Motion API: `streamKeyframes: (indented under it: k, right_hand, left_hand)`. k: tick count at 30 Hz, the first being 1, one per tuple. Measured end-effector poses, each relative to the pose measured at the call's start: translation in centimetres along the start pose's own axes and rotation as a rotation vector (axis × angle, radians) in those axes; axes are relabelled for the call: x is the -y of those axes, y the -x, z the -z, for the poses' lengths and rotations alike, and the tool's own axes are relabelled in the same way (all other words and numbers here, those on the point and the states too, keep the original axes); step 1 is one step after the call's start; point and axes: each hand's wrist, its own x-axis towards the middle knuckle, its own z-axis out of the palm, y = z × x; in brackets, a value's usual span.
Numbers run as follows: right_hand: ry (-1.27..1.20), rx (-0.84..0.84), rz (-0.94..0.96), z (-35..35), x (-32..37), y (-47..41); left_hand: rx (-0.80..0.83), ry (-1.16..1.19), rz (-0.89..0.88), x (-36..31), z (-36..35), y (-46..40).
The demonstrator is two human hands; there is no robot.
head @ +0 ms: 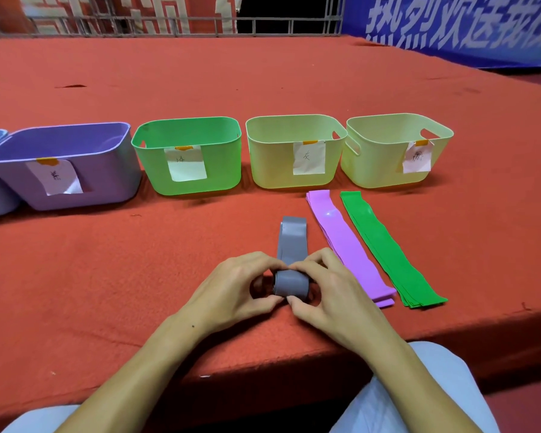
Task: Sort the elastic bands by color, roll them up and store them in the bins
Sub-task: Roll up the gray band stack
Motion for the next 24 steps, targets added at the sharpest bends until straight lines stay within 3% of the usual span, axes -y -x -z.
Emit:
streamKeyframes:
  k: [6,14,24]
  right_hand:
    - [-0.104,0.003,-0.002,0.1,-0.6,0.1]
    - [-0.008,0.012,-0.008,-0.5,-0.2,0.0]
    - [0.121,-0.058,-0.013,-1.4,0.3,-0.5]
  left_hand:
    - [-0.007,0.052,-0.004,0.0,-0.4,0.5]
    - [0.049,0.065,0.011,0.4,0.0,-0.6]
    - [0.026,-0.338,-0.017,0.4,0.0,-0.9]
